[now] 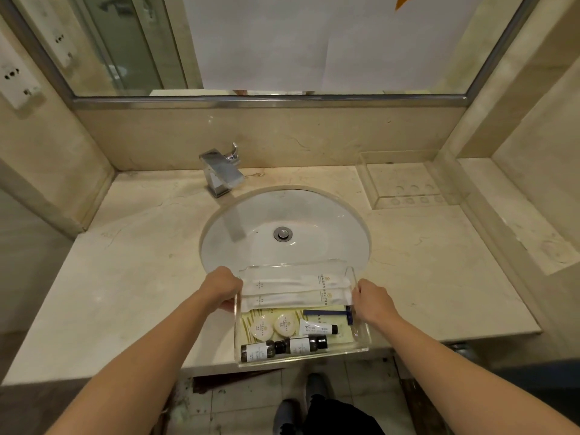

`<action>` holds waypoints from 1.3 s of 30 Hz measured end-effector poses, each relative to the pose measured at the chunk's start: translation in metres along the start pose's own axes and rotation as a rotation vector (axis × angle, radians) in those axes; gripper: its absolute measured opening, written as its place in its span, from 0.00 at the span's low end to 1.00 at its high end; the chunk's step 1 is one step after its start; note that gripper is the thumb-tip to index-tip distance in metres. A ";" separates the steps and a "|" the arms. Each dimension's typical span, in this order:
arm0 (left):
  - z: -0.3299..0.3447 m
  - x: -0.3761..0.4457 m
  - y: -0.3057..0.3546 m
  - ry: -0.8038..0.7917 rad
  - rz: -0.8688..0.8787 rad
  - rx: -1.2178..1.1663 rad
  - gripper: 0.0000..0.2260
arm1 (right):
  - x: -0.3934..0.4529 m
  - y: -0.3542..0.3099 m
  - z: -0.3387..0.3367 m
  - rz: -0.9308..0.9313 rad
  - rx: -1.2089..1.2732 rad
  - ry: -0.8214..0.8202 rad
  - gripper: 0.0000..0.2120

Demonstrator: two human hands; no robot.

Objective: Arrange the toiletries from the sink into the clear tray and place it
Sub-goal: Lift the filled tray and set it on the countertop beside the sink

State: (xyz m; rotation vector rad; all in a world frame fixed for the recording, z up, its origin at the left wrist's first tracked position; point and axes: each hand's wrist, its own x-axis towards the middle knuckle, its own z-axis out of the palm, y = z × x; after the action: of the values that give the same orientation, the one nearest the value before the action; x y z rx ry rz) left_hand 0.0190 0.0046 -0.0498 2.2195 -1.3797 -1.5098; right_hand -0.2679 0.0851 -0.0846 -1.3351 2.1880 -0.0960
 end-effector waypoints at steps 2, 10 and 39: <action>-0.004 0.001 0.010 0.004 0.018 -0.002 0.08 | 0.003 -0.003 -0.006 -0.006 0.006 0.008 0.11; -0.009 0.013 0.066 0.023 0.103 -0.021 0.08 | 0.024 -0.005 -0.048 0.025 0.089 0.088 0.10; 0.240 0.049 0.278 -0.245 0.069 -0.277 0.15 | 0.152 0.210 -0.158 0.507 0.535 0.269 0.19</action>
State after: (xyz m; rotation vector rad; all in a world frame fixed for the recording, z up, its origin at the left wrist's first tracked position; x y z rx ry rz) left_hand -0.3355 -0.1031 -0.0499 1.8556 -1.2024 -1.8686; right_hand -0.5656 0.0269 -0.0899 -0.4799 2.4141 -0.6429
